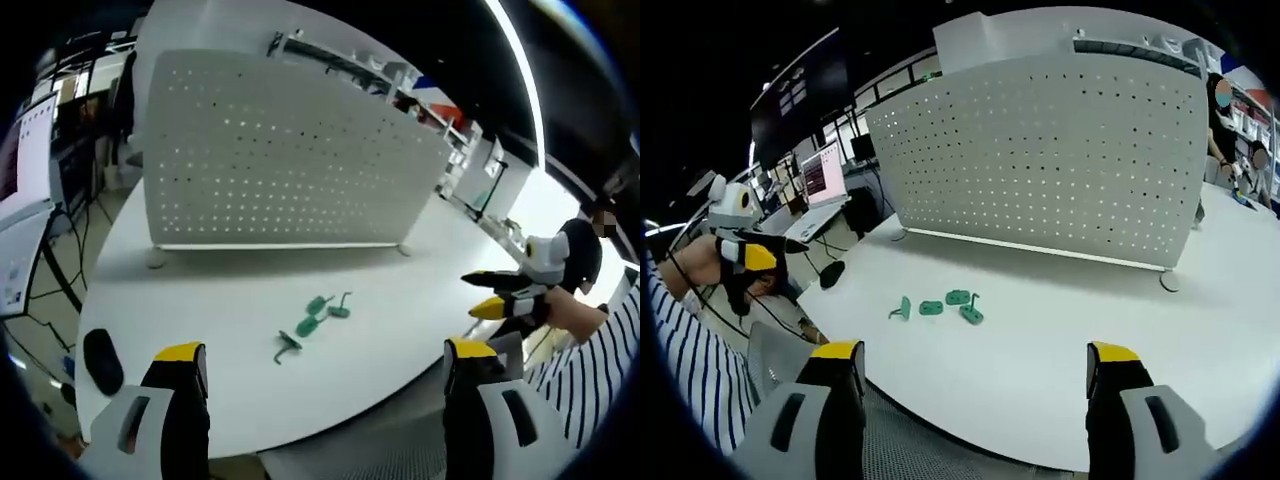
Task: Insert the hook assembly into the mounting plate slot until the hook locks in place.
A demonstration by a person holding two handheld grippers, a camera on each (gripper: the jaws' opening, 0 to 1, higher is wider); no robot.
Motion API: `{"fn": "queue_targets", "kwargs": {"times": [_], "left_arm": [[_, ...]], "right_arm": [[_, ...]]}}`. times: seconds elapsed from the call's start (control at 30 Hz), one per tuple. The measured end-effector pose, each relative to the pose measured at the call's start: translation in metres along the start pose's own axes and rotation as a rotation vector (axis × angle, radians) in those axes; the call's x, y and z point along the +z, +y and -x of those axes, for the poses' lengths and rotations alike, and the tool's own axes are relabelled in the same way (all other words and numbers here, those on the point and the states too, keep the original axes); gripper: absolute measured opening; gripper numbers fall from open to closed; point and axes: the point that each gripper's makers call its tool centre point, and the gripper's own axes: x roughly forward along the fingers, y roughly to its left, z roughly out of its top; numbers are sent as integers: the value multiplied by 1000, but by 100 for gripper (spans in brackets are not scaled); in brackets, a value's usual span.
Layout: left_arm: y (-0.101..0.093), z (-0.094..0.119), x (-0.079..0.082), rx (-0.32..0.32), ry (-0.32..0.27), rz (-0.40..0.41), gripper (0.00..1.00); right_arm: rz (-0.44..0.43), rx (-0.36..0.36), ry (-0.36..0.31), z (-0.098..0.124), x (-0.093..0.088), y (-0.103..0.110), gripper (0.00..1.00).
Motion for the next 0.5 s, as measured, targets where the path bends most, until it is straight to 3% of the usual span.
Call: {"fn": "queue_targets", "kwargs": {"times": [0.5], "left_arm": [[-3,-1,-4,-23,27,-15,100]], "right_arm": [[9,-18,-3,1,0,-3,89]]}}
